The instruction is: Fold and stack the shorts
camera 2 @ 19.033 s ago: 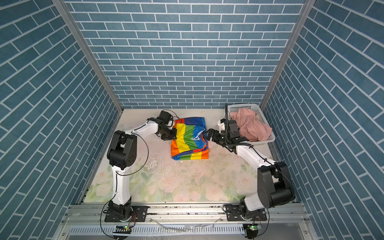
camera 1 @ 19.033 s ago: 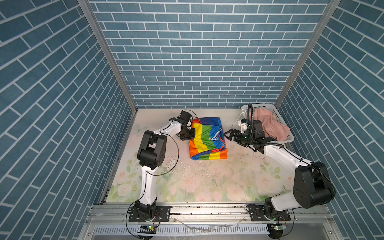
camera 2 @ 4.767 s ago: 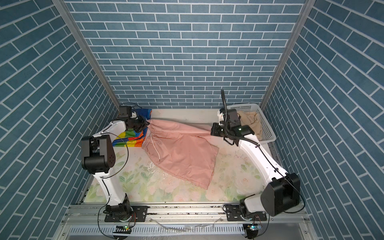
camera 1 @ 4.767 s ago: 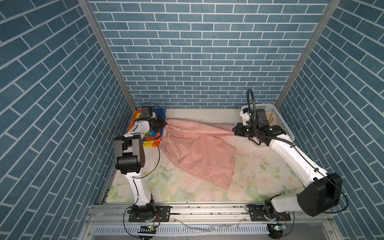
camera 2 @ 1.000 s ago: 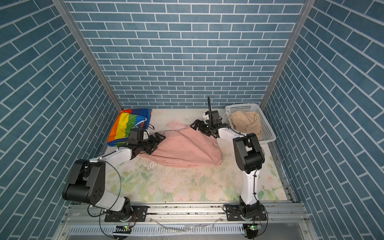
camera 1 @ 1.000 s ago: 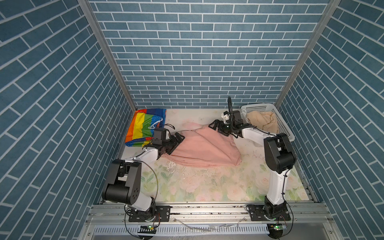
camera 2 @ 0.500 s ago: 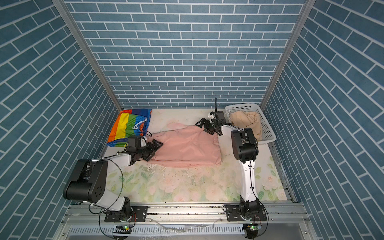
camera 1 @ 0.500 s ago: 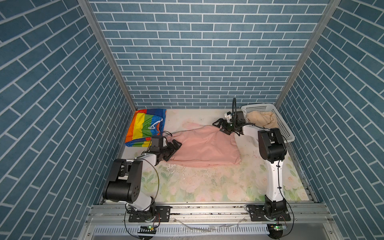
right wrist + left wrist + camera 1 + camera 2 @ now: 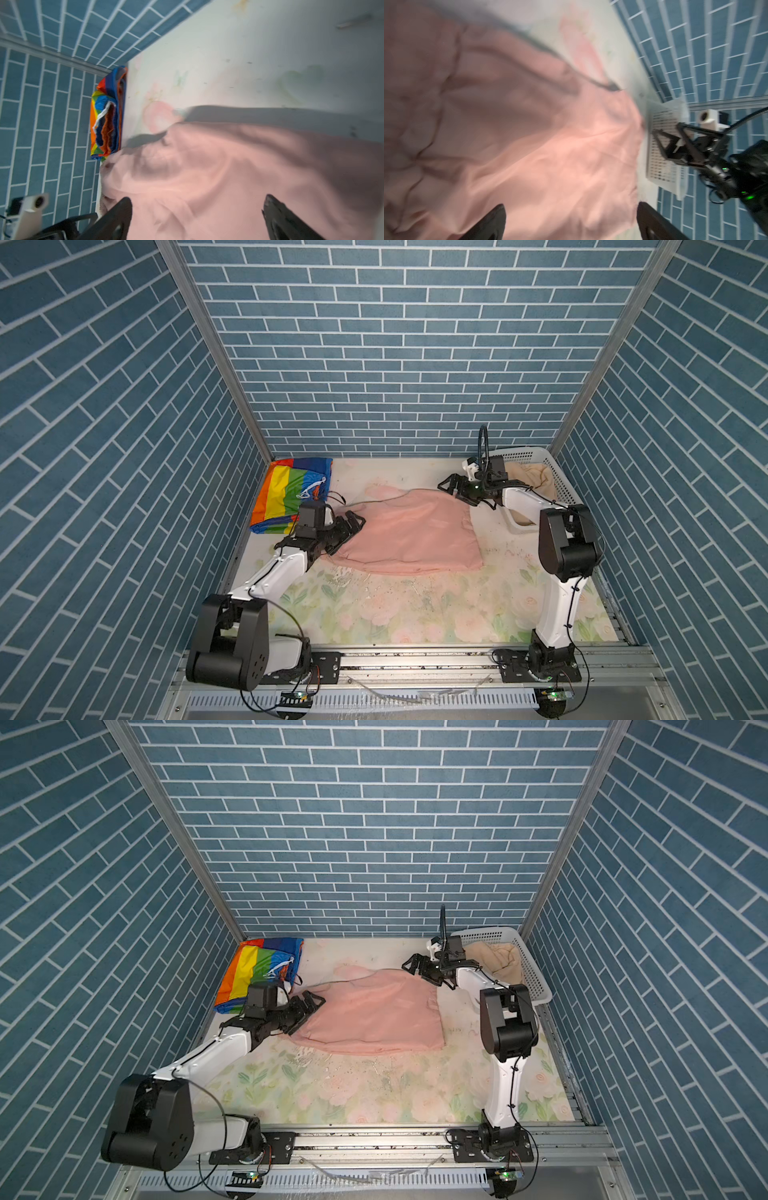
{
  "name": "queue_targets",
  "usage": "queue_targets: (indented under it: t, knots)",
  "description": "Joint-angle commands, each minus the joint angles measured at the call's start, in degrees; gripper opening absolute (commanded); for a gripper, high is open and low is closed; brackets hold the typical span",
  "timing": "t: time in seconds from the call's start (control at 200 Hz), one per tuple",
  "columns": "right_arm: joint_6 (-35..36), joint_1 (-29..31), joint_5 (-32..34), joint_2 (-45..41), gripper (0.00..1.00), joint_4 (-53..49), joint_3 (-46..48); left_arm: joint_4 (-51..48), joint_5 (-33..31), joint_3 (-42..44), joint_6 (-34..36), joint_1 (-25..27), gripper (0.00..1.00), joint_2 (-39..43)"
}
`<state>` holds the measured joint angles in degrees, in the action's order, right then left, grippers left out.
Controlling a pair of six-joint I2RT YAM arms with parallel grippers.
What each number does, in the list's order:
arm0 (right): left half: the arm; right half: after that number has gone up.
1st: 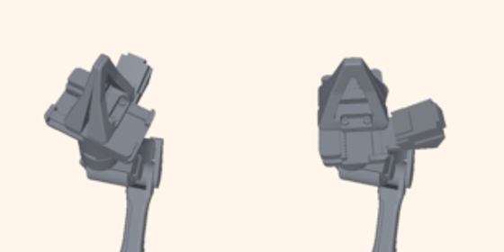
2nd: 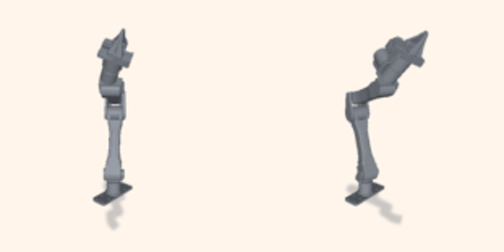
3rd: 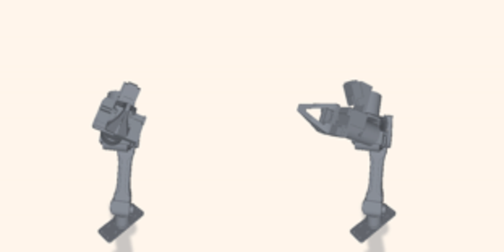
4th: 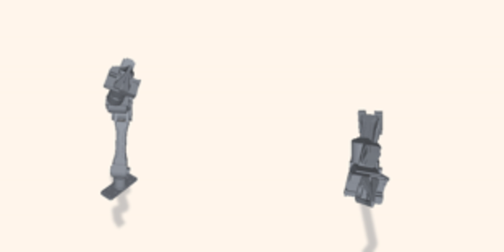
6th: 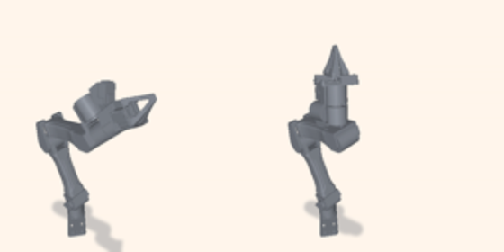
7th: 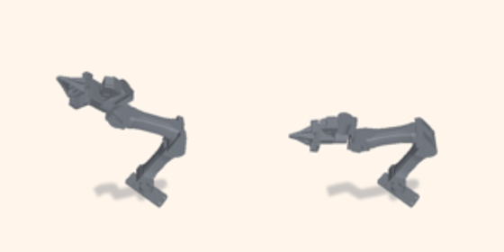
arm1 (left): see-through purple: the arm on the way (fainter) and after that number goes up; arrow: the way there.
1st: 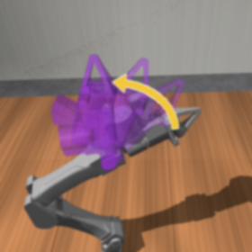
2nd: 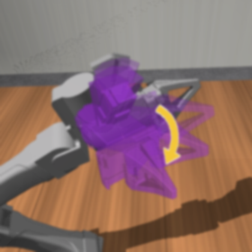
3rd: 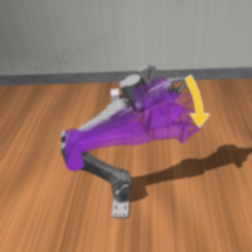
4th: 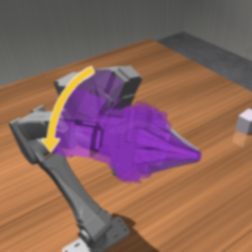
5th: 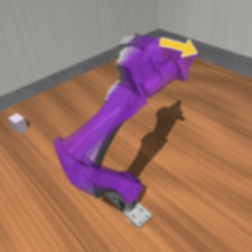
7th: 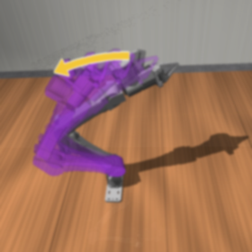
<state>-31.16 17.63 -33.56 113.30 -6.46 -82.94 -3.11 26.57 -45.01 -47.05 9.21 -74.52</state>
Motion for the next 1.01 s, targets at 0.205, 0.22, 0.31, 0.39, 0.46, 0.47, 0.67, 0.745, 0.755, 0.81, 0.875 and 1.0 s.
queue_targets:
  t: [0.205,0.22,0.31,0.39,0.46,0.47,0.67,0.745,0.755,0.81,0.875,1.0]
  knots:
    - [-8.65,10.81,1.44,-4.66,0.98,13.59,11.63,3.61,4.4,-10.74,-4.35,4.85,1.0,-16.76]
    - [-8.67,11.03,1.42,-4.73,0.98,13.6,12.06,3.76,4.52,-10.83,-4.38,4.85,1.0,-17.39]
    - [-9.14,11.91,1.31,-5.56,0.99,14.81,15.78,2.64,3.96,-12.14,-1.82,4.42,1.0,-21.04]
    - [-10.12,12.02,1.4,-6.82,0.98,16.57,20.42,-0.93,1.85,-13.43,1.43,3.4,1.0,-22.74]
    - [-10.15,12.03,1.74,-7.91,0.99,16.84,24.2,-2.21,0.22,-13.0,2.82,2.38,1.0,-23.29]
    - [-10.15,11.98,1.81,-8.09,0.98,16.9,24.68,-2.41,0.04,-12.89,3.01,2.15,1.0,-23.34]
    - [-8.12,11.56,3.2,-10.53,0.99,17.15,33.39,-4.18,-2.13,-10.02,3.98,-1.83,0.99,-24.84]
    - [-7.35,10.93,3.77,-11.02,0.99,16.89,35.44,-4.0,-2.48,-8.82,3.79,-2.84,1.0,-25.12]
    - [-7.36,10.87,3.77,-11.02,0.98,16.91,35.71,-3.96,-2.57,-8.7,3.8,-2.98,1.0,-25.14]
    - [-7.09,10.13,3.83,-11.63,0.99,17.08,36.99,-4.28,-3.31,-7.94,4.02,-3.57,1.0,-24.99]
    - [-6.53,9.02,4.13,-12.56,0.98,16.92,38.34,-5.93,-5.04,-7.53,4.75,-4.4,1.0,-24.27]
    - [-4.92,7.05,4.55,-14.63,0.99,14.99,40.19,-9.3,-9.39,-7.21,6.95,-4.71,1.0,-20.66]
